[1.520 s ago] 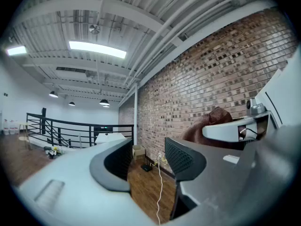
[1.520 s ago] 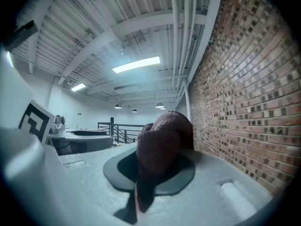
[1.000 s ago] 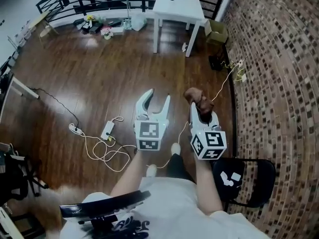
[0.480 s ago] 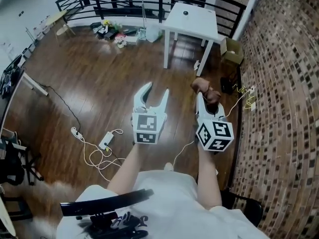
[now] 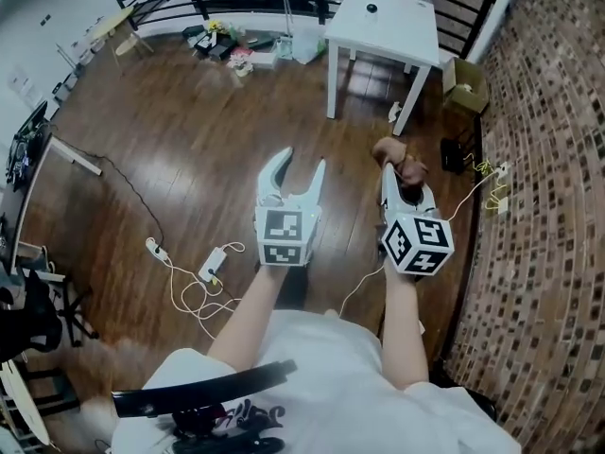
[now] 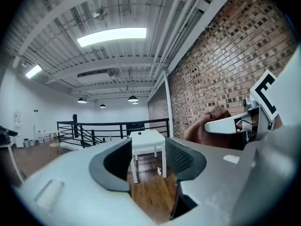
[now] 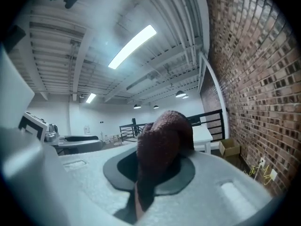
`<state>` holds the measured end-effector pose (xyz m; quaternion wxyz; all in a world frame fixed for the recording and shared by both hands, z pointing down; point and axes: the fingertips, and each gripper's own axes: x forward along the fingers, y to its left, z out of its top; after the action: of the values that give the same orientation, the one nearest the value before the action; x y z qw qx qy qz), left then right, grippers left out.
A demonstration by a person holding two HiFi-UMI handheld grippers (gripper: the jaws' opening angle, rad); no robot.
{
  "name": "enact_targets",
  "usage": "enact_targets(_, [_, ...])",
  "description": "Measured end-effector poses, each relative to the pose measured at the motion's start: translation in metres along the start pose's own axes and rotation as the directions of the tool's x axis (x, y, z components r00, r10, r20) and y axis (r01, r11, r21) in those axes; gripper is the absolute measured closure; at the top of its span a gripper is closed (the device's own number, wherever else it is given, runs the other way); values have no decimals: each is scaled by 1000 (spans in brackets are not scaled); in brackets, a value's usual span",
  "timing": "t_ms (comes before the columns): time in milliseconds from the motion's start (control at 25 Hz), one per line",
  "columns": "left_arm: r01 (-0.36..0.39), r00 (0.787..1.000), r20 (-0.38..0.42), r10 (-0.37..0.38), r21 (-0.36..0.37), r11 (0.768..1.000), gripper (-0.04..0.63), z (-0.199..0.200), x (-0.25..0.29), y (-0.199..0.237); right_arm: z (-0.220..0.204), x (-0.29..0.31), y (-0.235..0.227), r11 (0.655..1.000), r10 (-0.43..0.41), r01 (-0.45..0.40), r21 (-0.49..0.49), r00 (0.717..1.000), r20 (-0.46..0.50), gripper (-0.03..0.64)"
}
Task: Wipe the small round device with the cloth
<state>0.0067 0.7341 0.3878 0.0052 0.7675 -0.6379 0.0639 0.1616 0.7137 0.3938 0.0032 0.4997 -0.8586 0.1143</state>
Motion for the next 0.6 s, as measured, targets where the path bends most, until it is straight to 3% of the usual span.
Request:
enact_targets(200, [84,996,-9,-85,-37,996,353,-12,78,32,3,73,-23,992,-126,126,8,992,-1,591])
enact_targets(360, [114,993,17,-113,-52,992,351,5,139,74,37,131,-34,976,-219,219,10,973,78,591])
enact_targets(440, [123,992,45,-120,-71,990,354,15,165,92,51,158,-31,979,-203,205,-6,972,122,589])
enact_targets(600, [129,991,55,-123,-114,985,365,10,211,122,50,207,-7,996,-60,69,-63,989,137,589])
